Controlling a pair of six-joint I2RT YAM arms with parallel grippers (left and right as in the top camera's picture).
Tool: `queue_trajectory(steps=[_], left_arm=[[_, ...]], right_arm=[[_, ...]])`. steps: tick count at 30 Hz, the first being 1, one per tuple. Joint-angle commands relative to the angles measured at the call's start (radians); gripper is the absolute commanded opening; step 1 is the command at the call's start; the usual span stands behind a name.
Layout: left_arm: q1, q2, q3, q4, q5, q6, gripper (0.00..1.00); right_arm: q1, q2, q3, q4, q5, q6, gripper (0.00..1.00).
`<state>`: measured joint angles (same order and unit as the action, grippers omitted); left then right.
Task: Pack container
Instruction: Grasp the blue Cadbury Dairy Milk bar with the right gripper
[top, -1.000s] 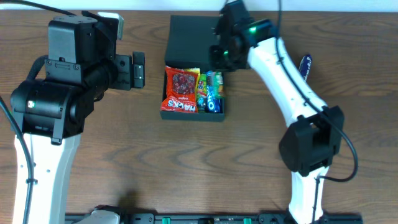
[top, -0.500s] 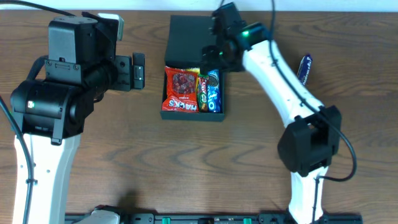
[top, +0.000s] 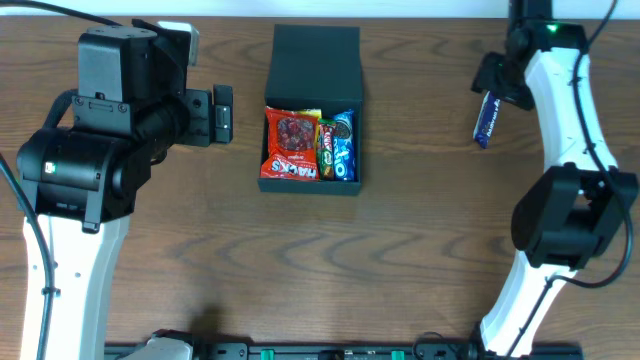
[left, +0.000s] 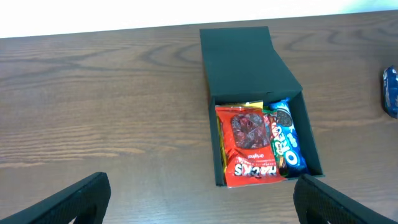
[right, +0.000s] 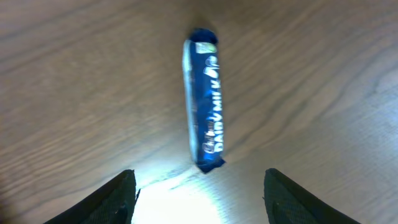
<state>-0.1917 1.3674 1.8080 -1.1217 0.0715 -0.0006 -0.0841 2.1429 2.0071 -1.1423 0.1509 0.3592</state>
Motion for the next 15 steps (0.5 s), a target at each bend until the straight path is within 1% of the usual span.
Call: queue_trajectory(steps=[1,6,9,11,15], left_arm=[[0.003,0.002,-0.005,0.002,0.000,-0.007,0.95],[0.003,0.002,-0.005,0.007,0.000,-0.006,0.95],[0.003,0.002,-0.005,0.007,0.000,-0.006,0.95],[0.003,0.002,-0.005,0.008,0.000,-0.006,0.95],[0.003,0.002,-0.005,0.008,-0.001,-0.006,0.95]], right_arm=[[0.000,0.060,-0.007,-0.011,0.010,0.004,0.65],[-0.003,0.136,-0.007,-0.014,0.010,0.011,0.62],[-0.008,0.167,-0.007,-0.020,-0.001,0.011,0.56],[-0.010,0.183,-0.007,-0.025,-0.011,0.011,0.54],[-0.014,0.214,-0.007,-0.040,-0.031,0.016,0.54]])
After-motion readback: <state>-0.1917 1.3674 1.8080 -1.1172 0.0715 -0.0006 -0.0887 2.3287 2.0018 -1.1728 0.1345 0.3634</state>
